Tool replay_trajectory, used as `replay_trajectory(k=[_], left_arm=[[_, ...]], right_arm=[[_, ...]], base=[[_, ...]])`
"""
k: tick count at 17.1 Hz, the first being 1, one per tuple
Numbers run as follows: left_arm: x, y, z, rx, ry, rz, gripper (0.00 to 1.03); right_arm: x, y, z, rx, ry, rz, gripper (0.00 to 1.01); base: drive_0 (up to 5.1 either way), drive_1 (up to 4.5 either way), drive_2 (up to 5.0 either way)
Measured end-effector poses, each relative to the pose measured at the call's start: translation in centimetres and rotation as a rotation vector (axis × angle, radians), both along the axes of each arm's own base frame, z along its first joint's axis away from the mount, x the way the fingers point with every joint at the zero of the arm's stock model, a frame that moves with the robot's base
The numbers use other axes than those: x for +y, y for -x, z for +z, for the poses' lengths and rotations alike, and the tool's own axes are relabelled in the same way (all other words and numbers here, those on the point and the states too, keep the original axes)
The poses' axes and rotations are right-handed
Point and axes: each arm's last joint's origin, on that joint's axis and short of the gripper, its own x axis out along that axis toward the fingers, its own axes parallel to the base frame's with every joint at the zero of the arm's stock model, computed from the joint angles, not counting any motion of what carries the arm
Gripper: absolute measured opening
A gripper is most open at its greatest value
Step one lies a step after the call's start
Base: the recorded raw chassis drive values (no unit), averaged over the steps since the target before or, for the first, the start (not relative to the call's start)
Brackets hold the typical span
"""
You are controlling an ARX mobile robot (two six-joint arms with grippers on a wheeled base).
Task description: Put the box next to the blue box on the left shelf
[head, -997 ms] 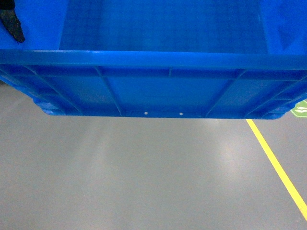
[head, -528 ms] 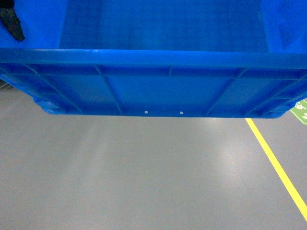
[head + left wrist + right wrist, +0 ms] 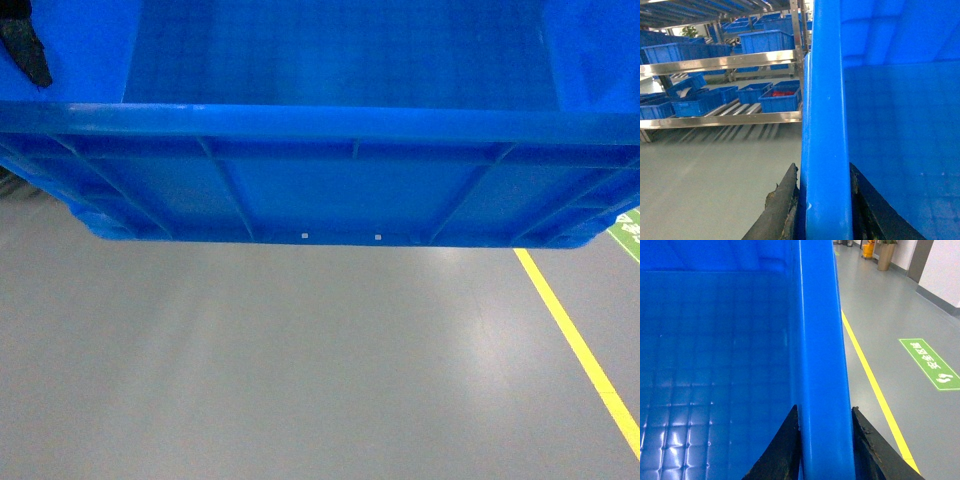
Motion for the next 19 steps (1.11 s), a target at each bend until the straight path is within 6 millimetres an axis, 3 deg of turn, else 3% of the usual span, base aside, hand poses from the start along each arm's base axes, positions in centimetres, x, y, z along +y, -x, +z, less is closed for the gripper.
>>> replay_trajectory(k=[19], left_arm=[[-0.01, 0.01, 0.02, -0.001, -0.001, 0.0, 0.2]], right_arm=[[0.0, -0.01, 0.01, 0.002, 0.0, 0.0, 0.21]], base=[[0.0, 4.22, -4.3]])
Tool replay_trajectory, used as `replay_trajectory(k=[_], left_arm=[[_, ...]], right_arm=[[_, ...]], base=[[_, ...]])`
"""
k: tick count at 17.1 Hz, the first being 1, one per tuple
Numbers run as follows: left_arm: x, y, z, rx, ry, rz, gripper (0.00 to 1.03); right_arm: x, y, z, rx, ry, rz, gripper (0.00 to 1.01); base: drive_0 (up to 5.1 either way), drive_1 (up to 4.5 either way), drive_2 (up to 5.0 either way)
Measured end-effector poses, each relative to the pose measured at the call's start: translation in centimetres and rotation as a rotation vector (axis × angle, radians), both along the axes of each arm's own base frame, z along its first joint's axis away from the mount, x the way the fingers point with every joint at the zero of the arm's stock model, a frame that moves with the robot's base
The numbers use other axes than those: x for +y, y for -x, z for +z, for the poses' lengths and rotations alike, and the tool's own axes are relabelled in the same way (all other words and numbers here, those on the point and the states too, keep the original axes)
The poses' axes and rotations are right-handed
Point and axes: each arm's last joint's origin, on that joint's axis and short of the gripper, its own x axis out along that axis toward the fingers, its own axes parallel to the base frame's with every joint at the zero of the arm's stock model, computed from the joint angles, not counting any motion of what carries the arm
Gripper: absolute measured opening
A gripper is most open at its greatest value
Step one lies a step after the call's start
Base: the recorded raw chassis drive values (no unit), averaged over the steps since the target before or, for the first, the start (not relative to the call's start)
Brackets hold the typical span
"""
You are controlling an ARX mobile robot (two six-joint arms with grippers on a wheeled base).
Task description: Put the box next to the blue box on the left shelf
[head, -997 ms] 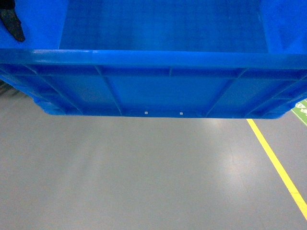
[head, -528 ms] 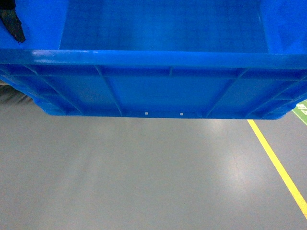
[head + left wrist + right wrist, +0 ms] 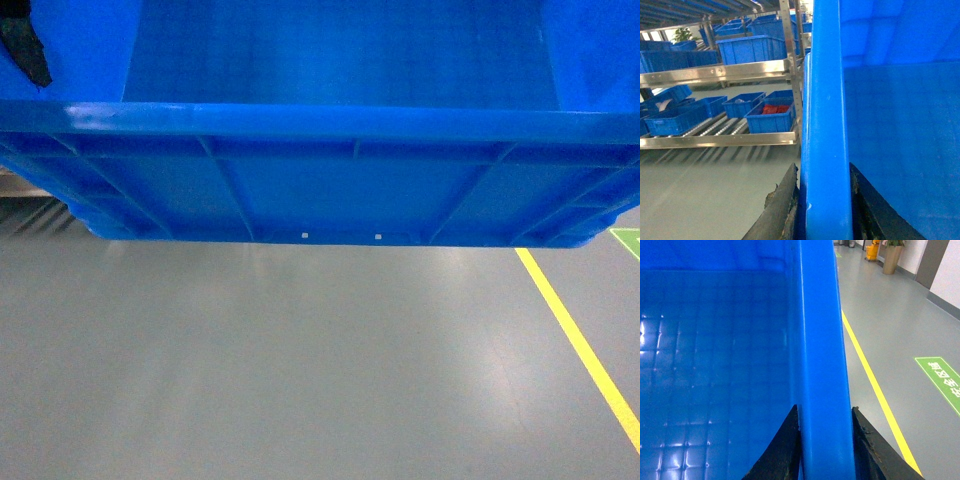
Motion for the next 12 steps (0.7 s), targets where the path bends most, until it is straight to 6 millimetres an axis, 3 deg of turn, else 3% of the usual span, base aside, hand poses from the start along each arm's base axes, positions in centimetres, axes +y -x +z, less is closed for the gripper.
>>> replay_trajectory(k=[12], left_arm=[[0.0, 0.01, 0.01, 0.0, 0.0, 0.0, 0.2]], right_arm=[[0.0, 0.0, 0.0, 0.0, 0.0, 0.0, 0.21]], base=[[0.0, 4.23, -4.3]])
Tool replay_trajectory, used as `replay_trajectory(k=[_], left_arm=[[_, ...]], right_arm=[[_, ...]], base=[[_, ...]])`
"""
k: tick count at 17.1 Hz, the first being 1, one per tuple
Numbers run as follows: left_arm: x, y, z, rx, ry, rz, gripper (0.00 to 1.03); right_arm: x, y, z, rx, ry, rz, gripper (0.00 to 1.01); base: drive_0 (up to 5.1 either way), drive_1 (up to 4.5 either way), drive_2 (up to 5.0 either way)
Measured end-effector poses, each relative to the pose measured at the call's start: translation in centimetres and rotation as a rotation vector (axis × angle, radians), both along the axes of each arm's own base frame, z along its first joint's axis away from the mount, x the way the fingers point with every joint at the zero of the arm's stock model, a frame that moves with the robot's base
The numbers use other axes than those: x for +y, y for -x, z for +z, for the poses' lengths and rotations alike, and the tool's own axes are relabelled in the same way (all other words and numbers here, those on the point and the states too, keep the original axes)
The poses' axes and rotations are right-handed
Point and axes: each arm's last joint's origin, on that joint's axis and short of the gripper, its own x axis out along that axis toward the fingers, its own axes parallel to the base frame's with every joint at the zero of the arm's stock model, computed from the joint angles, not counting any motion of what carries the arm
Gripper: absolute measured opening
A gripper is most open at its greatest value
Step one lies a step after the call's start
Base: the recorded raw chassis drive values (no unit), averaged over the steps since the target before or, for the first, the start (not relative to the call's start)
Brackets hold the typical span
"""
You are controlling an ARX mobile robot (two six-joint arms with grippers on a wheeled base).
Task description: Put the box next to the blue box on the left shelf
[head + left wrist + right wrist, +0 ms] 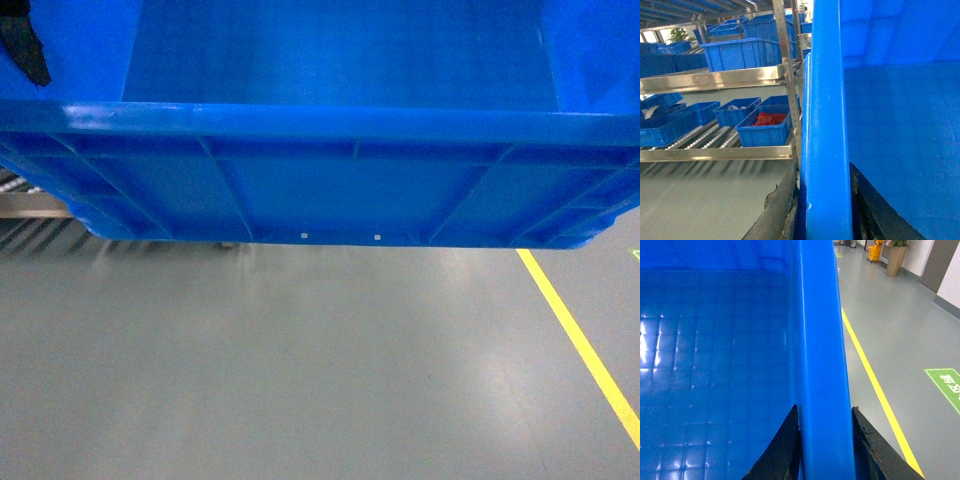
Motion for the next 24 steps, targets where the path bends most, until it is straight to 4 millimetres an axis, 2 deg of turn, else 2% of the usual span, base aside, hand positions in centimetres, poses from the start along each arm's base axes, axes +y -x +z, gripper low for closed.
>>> replay_trajectory(k=[24], left_arm=[[0.01, 0.01, 0.01, 0.001, 0.0, 0.0, 0.2]], right_arm=[[0.01, -0.03, -0.03, -0.002, 0.0, 0.0, 0.21]], base=[[0.0, 4.21, -4.3]])
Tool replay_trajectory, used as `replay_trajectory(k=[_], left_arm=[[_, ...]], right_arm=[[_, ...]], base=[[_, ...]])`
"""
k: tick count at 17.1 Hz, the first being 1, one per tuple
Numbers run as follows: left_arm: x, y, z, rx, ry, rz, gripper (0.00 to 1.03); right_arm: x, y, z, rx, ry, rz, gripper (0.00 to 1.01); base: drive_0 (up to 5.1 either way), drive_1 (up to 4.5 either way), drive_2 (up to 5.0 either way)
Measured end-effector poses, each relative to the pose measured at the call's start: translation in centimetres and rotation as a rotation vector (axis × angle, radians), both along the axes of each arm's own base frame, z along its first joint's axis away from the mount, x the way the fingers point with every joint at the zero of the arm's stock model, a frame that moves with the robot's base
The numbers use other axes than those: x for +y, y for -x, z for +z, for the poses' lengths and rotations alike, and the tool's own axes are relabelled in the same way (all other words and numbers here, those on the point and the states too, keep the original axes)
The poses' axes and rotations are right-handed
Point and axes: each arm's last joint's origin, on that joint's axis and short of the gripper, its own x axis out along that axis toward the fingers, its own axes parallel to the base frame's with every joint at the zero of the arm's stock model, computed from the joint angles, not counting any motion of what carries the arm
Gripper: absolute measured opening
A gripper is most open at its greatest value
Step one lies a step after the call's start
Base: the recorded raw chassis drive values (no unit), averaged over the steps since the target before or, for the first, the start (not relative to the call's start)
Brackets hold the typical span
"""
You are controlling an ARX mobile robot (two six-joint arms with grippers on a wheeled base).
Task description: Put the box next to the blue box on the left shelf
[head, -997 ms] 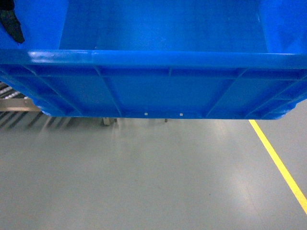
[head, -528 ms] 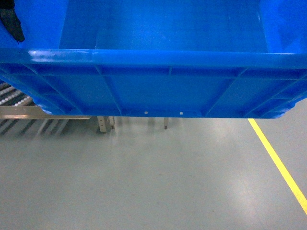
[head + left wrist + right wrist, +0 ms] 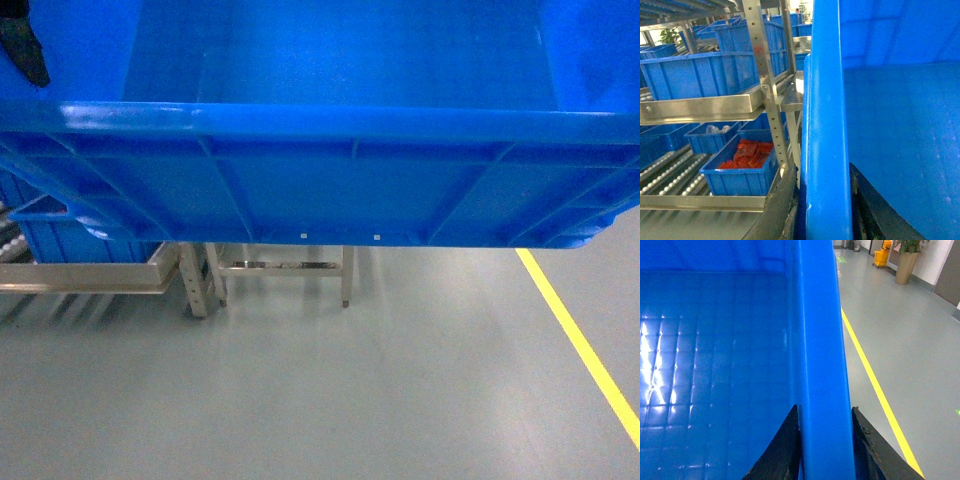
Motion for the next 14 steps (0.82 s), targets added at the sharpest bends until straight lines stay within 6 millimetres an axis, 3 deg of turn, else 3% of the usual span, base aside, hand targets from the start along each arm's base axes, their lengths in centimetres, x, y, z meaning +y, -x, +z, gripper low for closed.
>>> replay_trajectory(k=[14], left_arm=[[0.0, 0.0, -0.01, 0.001, -0.001, 0.0, 0.2]], right_arm=[[0.01, 0.01, 0.01, 0.0, 0.0, 0.0, 0.21]], base=[[0.1, 4.31, -4.2]])
